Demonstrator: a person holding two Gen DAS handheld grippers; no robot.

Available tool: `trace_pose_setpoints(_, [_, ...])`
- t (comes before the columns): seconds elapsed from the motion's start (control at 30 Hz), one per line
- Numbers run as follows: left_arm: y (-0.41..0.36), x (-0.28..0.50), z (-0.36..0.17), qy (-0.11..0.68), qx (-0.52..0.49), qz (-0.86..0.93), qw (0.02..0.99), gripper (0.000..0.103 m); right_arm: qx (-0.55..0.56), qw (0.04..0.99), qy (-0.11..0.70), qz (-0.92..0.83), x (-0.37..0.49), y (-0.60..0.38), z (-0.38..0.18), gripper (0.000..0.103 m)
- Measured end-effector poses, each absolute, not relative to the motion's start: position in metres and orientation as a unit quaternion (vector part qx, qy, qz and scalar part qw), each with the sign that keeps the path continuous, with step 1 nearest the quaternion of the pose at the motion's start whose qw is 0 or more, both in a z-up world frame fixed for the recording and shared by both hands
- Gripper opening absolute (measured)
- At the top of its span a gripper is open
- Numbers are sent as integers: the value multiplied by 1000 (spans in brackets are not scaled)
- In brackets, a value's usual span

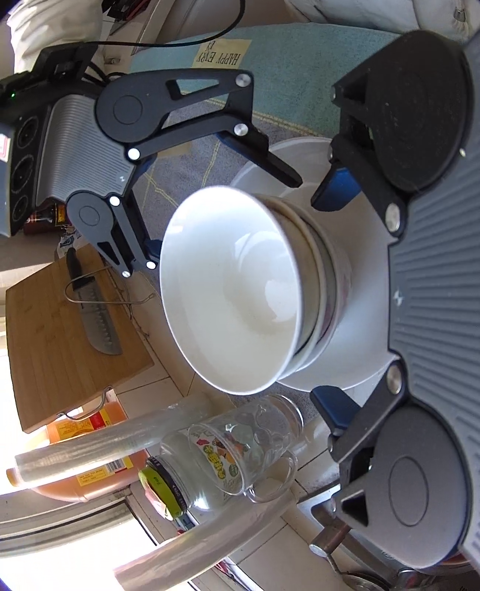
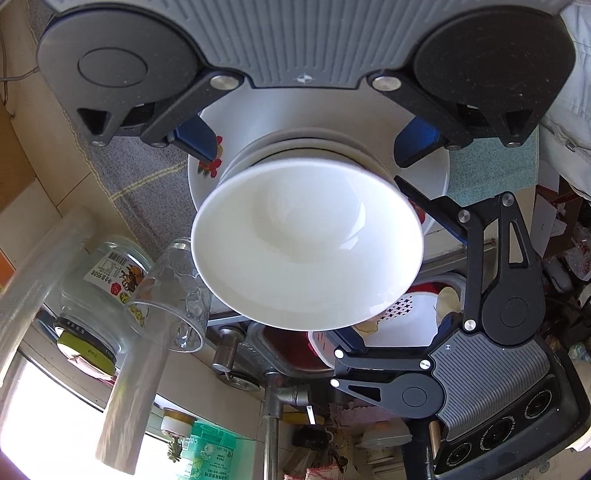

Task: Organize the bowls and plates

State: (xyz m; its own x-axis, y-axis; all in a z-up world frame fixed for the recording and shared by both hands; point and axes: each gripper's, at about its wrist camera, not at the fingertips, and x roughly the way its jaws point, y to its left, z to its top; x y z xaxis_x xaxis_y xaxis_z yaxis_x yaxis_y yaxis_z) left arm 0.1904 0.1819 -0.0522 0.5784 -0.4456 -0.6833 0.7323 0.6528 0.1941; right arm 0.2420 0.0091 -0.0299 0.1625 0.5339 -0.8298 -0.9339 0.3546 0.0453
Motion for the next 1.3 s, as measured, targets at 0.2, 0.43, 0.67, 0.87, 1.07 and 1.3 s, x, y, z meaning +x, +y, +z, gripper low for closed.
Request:
trace_pose_setpoints(0.2, [182,154,-38,232,217,-288,903,102,-232,744,405,478,226,-2,-17,103])
trace_pose_setpoints(0.43, [169,126,-24,218,149,-232,936,102,-220,781,408,418,203,-15,0,103])
trace_pose_setpoints(0.67, [154,111,-16,234,63,-170,955,102,-136,851,424,278,184,-44,10,103])
trace_pose_setpoints(0.87, [125,89,-13,281,53,-49,957,102,-92,876,442,173,147,-63,9,103])
trace_pose_setpoints(1.07, [111,69,-4,347,-1,28,938,102,-64,877,458,132,118,-76,13,103])
trace_pose_setpoints(1.3, [97,47,14,354,21,71,932,102,-37,883,452,121,97,-91,31,103])
